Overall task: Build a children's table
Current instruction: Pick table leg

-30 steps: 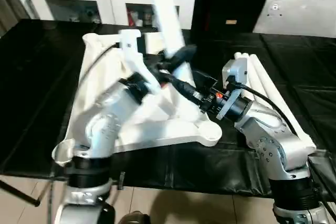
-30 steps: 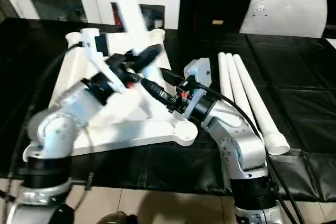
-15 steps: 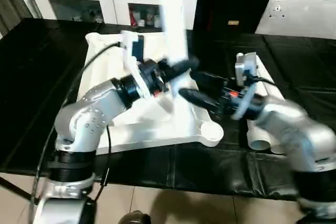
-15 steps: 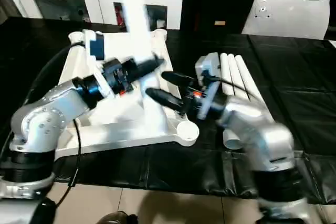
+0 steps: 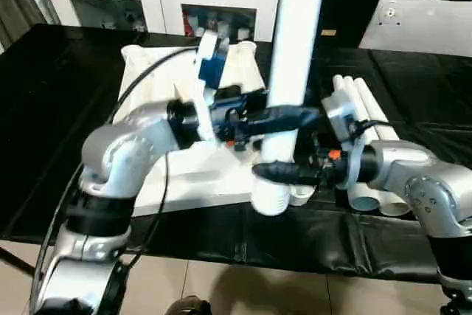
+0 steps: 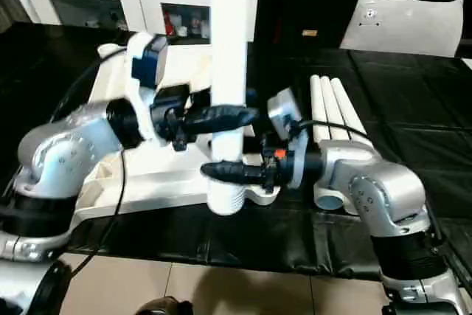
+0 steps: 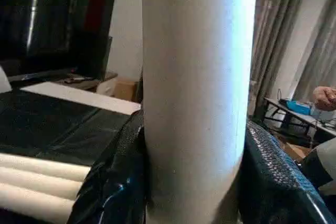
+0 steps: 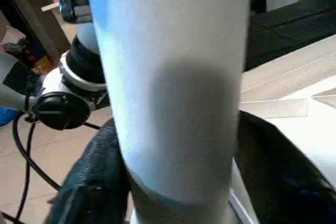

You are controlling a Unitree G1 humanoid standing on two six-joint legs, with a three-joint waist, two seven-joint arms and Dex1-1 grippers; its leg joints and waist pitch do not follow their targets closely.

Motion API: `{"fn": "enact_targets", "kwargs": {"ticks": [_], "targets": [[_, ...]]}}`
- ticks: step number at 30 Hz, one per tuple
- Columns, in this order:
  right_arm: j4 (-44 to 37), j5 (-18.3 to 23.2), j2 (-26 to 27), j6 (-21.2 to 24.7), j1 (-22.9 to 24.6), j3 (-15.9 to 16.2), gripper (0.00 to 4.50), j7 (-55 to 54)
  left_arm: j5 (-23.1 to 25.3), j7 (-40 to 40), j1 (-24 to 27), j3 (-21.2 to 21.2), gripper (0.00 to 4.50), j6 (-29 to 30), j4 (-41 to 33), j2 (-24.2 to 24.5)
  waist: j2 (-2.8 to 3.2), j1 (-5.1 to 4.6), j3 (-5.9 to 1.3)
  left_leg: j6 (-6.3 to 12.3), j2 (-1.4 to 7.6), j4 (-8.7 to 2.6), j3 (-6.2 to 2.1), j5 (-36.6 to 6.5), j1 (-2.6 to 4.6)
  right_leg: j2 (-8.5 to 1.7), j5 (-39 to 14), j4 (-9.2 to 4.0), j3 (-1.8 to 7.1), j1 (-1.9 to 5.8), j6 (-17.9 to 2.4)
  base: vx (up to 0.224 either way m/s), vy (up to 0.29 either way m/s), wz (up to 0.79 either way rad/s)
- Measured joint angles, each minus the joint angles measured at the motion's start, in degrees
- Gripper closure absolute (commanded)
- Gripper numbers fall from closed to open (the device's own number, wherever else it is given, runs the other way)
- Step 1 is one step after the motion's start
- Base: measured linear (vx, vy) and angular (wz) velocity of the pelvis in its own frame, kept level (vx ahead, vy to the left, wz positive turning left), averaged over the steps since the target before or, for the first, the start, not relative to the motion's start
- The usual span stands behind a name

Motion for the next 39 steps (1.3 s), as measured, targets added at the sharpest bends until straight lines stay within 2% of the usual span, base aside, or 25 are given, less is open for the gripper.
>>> {"fn": "enact_targets", "kwargs": {"ticks": [7,22,23,24,27,29,33,34,39], "targets": [[-0.28,-0.03,-0.92,0.69,0.00,0.91,2.52,0.55,0.02,-1.67,-0.07,-0.39,2.62,-0.78,1.94,-0.04,-0.01,0.08,0.00,0.01,0.00,0.00,0.00,0.01,-0.01,0.00,0.01,0.00,-0.01,0.00,0.01,0.000,0.000,0.00],[-0.20,-0.13,-0.82,0.60,0.00,0.99,2.56,-0.23,0.52,-1.25,-0.13,-0.40,2.62,-1.27,2.47,-0.21,-0.02,0.08,-0.01,0.03,0.00,0.04,0.01,0.02,-0.01,-0.01,0.03,0.02,-0.01,0.00,-0.03,0.000,0.000,0.00],[-0.13,-0.14,-0.60,0.52,0.00,0.98,2.56,-0.43,0.50,-1.11,-0.13,-0.25,2.06,-1.16,2.47,-0.21,-0.02,0.07,-0.01,0.03,0.00,0.04,0.01,0.02,-0.01,-0.01,0.03,0.02,-0.01,0.00,-0.03,0.000,0.000,0.00],[-0.05,-0.12,-0.32,0.49,0.00,0.97,2.57,-0.56,0.47,-1.03,-0.13,-0.06,1.92,-0.98,2.47,-0.21,-0.02,0.05,-0.01,0.03,0.00,0.04,0.01,0.02,-0.01,-0.01,0.03,0.02,-0.01,0.00,-0.03,0.000,0.000,0.00],[0.52,-1.19,1.18,-0.73,0.00,0.91,2.57,-2.82,-0.31,1.21,-0.13,1.09,1.90,-0.17,2.45,-1.44,-0.02,0.08,-0.01,0.03,0.00,0.07,0.01,0.02,-0.02,-0.02,0.04,0.05,-0.01,-0.01,-0.03,0.000,0.000,0.00],[0.53,-1.78,1.80,-1.57,0.00,0.90,2.57,-3.77,-0.65,1.86,-0.13,1.52,1.59,-0.19,2.40,-1.54,-0.03,0.07,-0.01,0.03,0.00,0.08,0.01,0.02,-0.02,-0.02,0.04,0.05,-0.01,0.00,-0.03,0.000,0.000,0.00],[1.18,-3.69,4.77,-3.85,0.00,0.81,2.57,-8.45,-0.69,4.26,0.04,2.92,1.40,-0.23,2.16,-1.62,-0.04,-0.03,-0.02,0.03,0.00,0.08,0.02,0.02,-0.02,-0.02,0.05,0.06,-0.02,0.00,-0.06,0.000,0.000,0.00],[1.43,-4.15,5.30,-4.35,0.00,0.77,2.57,-9.43,-0.62,4.96,0.22,3.18,1.15,-0.38,2.06,-1.58,-0.04,-0.04,-0.02,0.03,0.00,0.08,0.01,0.02,-0.02,-0.02,0.05,0.07,-0.01,0.00,-0.06,0.000,0.000,0.00],[4.28,-8.14,8.99,-7.78,-0.03,-0.99,2.57,-17.55,5.05,12.78,2.80,3.21,0.95,-2.71,-0.98,-2.29,-0.08,0.02,-0.03,0.03,0.00,0.08,0.02,0.02,-0.04,-0.02,0.06,0.05,-0.01,0.00,-0.06,0.000,0.000,0.00]]}}
